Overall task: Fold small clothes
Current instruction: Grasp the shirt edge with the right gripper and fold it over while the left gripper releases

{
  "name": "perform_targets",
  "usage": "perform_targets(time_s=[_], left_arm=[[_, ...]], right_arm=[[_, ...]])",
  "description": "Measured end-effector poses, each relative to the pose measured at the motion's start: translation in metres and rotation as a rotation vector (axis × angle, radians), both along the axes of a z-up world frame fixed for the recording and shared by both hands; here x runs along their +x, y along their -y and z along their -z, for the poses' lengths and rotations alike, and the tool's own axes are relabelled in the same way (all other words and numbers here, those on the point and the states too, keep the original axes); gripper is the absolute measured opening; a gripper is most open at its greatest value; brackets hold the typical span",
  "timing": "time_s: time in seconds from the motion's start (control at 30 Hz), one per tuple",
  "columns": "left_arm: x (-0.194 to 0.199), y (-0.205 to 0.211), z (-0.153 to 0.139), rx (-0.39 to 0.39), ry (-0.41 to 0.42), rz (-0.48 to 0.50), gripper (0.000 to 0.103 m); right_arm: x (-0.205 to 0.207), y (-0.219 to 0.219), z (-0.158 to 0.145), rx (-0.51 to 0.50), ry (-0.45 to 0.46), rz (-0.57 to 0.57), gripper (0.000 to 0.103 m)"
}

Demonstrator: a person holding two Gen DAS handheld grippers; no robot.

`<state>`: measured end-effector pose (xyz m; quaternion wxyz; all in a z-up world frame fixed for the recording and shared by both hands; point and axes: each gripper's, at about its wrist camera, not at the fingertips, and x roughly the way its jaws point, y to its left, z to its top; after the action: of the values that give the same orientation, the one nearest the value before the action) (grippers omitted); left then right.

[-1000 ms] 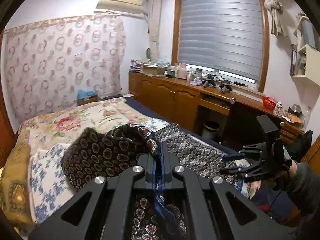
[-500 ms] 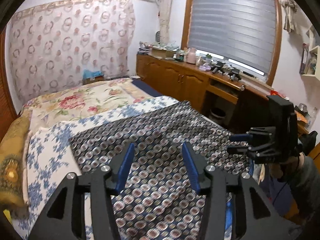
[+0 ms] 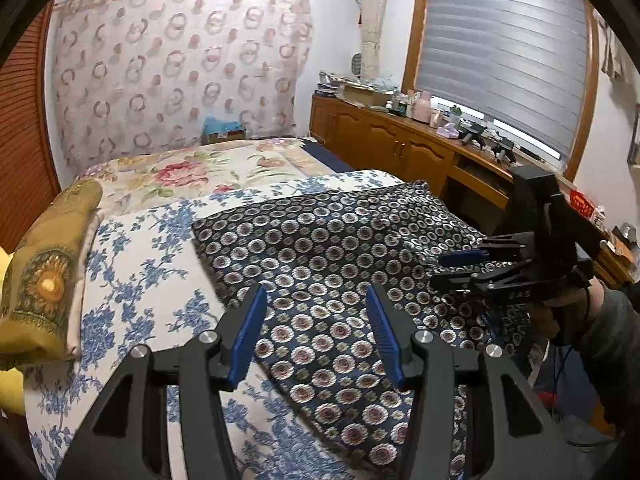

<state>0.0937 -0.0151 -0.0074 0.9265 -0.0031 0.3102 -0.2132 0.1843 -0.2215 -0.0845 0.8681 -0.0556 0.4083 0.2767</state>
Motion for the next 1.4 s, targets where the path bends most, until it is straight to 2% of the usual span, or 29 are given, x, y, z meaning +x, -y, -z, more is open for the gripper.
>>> perform_targets(time_s=[0.17, 0.27, 0.3, 0.43, 0.53, 0.67, 0.97, 1.1, 1.27, 1.33, 1.4], left_arm=[[-0.002, -0.007, 0.004, 0.01, 0.007, -0.027, 0.05], [-0.001, -0.007, 0.006, 0.005, 0.0, -0.024, 0.05], [0.0, -0.008, 0.007, 0.004, -0.001, -0.023, 0.05], [0.001, -0.004, 0.01, 0.001, -0.006, -0.018, 0.05], [0.001, -0.002, 0.01, 0.002, -0.006, -0.011, 0.05], [0.0, 0.004, 0.009, 0.004, -0.005, 0.006, 0.05], [0.001, 0.013, 0.006, 0.004, 0.0, 0.028, 0.05], [0.004, 0.018, 0.008, 0.003, -0.004, 0.035, 0.05], [0.011, 0.025, 0.01, 0.019, -0.017, 0.039, 0.05], [0.014, 0.028, 0.01, 0.028, -0.019, 0.042, 0.05], [0.02, 0.032, 0.009, 0.038, -0.023, 0.049, 0.051]], right_arm=[[0.009, -0.011, 0.01, -0.018, -0.033, -0.019, 0.044], [0.008, -0.013, 0.011, -0.022, -0.035, -0.034, 0.026], [0.006, -0.014, 0.011, -0.023, -0.029, -0.038, 0.006], [-0.007, -0.007, 0.0, 0.037, 0.029, -0.049, 0.002], [-0.018, 0.006, -0.014, 0.06, 0.079, -0.029, 0.001], [-0.032, 0.031, -0.022, 0.059, 0.099, 0.011, 0.001], [-0.056, 0.112, -0.036, 0.013, 0.138, 0.188, 0.001], [-0.057, 0.133, -0.037, 0.028, 0.112, 0.216, 0.003], [-0.054, 0.13, -0.037, 0.017, 0.1, 0.196, 0.016], [-0.052, 0.13, -0.044, 0.026, 0.116, 0.192, 0.031], [-0.047, 0.13, -0.053, 0.035, 0.136, 0.19, 0.037]])
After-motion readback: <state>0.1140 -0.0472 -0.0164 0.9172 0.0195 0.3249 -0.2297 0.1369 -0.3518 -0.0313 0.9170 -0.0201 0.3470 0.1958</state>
